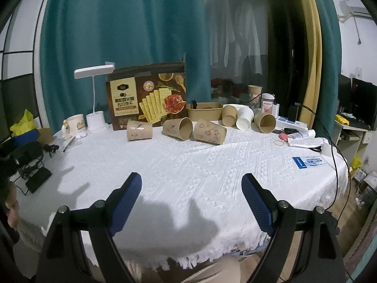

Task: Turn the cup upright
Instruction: 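Reach the left gripper to the upside-down tan paper cup and close on it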

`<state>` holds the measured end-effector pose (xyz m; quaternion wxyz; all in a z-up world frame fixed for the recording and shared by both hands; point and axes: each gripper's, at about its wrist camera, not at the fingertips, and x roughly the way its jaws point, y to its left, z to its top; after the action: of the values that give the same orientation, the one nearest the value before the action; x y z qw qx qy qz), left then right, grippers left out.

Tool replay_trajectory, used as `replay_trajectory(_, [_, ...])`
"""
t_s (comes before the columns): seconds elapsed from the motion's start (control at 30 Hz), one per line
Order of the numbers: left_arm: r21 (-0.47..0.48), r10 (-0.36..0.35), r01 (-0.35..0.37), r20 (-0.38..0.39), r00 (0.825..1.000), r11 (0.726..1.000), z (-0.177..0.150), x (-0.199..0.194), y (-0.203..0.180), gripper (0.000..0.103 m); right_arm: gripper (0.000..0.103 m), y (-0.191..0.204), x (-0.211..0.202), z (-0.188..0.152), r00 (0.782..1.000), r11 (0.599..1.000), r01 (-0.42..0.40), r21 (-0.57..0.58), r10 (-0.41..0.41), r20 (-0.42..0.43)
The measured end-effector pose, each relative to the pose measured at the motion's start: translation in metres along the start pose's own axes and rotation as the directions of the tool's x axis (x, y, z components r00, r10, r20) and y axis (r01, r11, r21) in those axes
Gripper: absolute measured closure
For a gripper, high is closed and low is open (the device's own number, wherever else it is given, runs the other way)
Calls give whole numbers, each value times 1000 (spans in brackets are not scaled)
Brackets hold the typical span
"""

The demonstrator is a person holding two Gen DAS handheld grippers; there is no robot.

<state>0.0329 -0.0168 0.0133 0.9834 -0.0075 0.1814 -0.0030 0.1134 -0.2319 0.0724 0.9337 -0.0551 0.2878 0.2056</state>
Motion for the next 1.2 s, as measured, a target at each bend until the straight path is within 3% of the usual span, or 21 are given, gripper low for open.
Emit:
replay_trajectory(0.2, [109, -39, 54, -131, 991, 993, 22, 44, -7, 0, 18, -19, 19, 17, 1000, 1000, -7, 25, 8, -11])
replay_trajectory(0.3, [247, -31, 88, -225, 974, 965, 45, 86, -11, 0, 18, -27, 35, 30, 999, 999, -20, 25, 21, -36])
replay_trajectory(0.4, [296, -68, 151, -275, 959, 943, 58, 121, -8, 0, 18, -26, 51, 42, 998, 999, -36, -4, 35, -60])
replay_trajectory(0.5, [288, -123, 243, -378, 917, 926, 58, 178, 5, 0, 18, -25, 70, 55, 995, 999, -38, -29, 35, -88])
replay_trajectory(0.6, [269, -126, 273, -460, 879, 924, 52, 220, 25, 0, 18, -28, 87, 65, 994, 999, -34, -31, 31, -103])
replay_trajectory(0.63, [262, -128, 292, -503, 855, 920, 50, 235, 35, 0, 18, -31, 96, 70, 994, 999, -31, -21, 28, -106])
replay_trajectory(0.87, [411, -18, 385, -664, 748, 826, 70, 314, 84, 0, 18, -42, 146, 76, 982, 999, -46, -12, 43, -181])
replay_trajectory(0.93, [431, -5, 412, -685, 728, 803, 76, 334, 91, 0, 18, -45, 158, 79, 979, 999, -48, -15, 44, -201])
replay_trajectory(1.1, [462, 16, 438, -702, 712, 771, 80, 371, 98, 4, 18, -49, 176, 89, 976, 999, -41, -8, 39, -213])
replay_trajectory(1.2, [444, 0, 450, -712, 702, 775, 80, 388, 99, 15, 18, -46, 180, 93, 980, 999, -32, -6, 30, -195])
